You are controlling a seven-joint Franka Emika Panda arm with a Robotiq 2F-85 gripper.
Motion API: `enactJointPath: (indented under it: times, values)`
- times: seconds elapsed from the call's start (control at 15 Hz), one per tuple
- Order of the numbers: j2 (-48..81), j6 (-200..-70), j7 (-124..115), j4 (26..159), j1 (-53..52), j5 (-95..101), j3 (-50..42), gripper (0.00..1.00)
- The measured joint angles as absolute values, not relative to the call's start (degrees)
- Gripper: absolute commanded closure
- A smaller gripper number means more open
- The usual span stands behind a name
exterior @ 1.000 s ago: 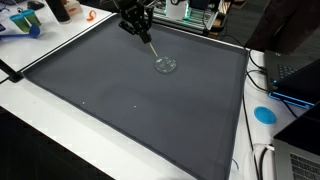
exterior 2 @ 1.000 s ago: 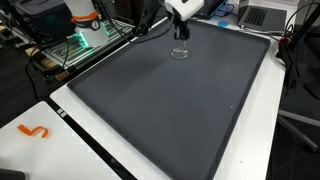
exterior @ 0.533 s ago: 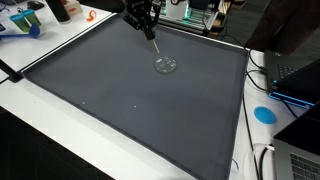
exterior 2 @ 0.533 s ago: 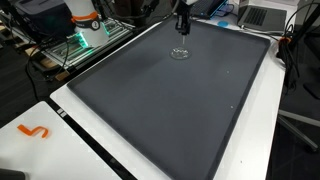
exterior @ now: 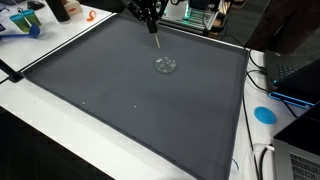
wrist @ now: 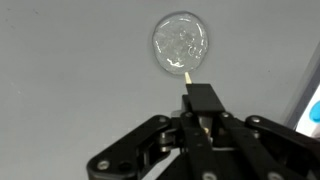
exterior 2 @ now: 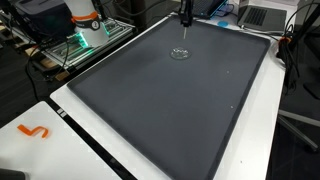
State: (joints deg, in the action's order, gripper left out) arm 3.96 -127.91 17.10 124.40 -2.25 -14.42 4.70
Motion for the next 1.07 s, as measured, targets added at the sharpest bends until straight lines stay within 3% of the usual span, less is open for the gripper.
enactJointPath:
  times: [0.6,0.67,1.07]
  values:
    - [1.86,-122.98,7.76,120.95,-4.91,-7.46,6.04,0.97]
    - [1.70,-122.16,7.55,120.55,-5.13,-6.95,6.12,0.87]
    - [1.43,-120.92,7.22,119.84,-5.45,-6.06,6.35,0.87]
